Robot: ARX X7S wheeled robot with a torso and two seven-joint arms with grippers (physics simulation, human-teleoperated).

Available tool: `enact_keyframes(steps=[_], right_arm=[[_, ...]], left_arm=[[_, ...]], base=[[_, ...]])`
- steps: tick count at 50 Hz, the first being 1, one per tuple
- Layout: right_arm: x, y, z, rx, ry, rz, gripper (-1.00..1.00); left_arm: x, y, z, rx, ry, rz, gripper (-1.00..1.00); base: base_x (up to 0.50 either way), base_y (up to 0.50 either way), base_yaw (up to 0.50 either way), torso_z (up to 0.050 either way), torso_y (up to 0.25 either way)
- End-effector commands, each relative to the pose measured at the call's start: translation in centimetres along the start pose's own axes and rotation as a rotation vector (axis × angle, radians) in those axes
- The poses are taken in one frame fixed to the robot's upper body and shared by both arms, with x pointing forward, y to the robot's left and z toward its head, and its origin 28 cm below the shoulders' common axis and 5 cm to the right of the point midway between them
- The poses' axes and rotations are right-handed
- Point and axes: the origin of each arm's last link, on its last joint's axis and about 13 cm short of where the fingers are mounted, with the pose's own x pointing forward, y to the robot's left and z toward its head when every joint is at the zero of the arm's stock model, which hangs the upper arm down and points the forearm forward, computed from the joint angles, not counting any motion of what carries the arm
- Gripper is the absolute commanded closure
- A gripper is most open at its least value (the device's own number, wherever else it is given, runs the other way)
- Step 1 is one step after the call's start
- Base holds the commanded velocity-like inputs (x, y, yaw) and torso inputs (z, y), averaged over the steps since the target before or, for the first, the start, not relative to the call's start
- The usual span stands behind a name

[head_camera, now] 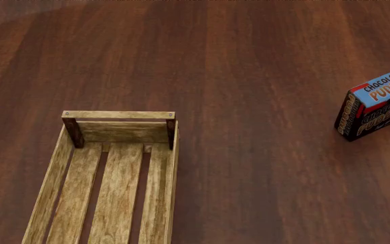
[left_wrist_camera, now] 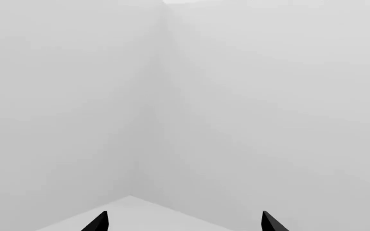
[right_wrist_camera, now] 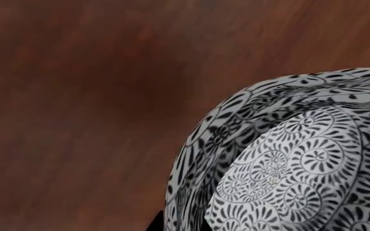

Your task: Stack the left bowl on the right bowl and place them in the tray.

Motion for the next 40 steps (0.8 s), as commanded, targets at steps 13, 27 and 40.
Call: enact_keyframes(steps=[13,27,40], right_arm=[[-5.6,-3.5,4.0,-0.312,-0.192,-0.208,1.0],[-7.2,-4.4,7.1,-0.494,-0.295,-0.256,1.0],[-8.7,-6.1,9.8,-0.614,-0.366,-0.307,1.0]], left_arm=[[0.2,-0.1,0.1,-0.005,-0.006,0.005,-1.0],[0.1,-0.2,0.3,-0.002,-0.004,0.0,-1.0],[0.0,-0.1,0.3,-0.009,-0.006,-0.002,-1.0]], base=[[0.0,0.0,0.0,0.0,0.0],[0.0,0.0,0.0,0.0,0.001],[0.0,0.0,0.0,0.0,0.001]])
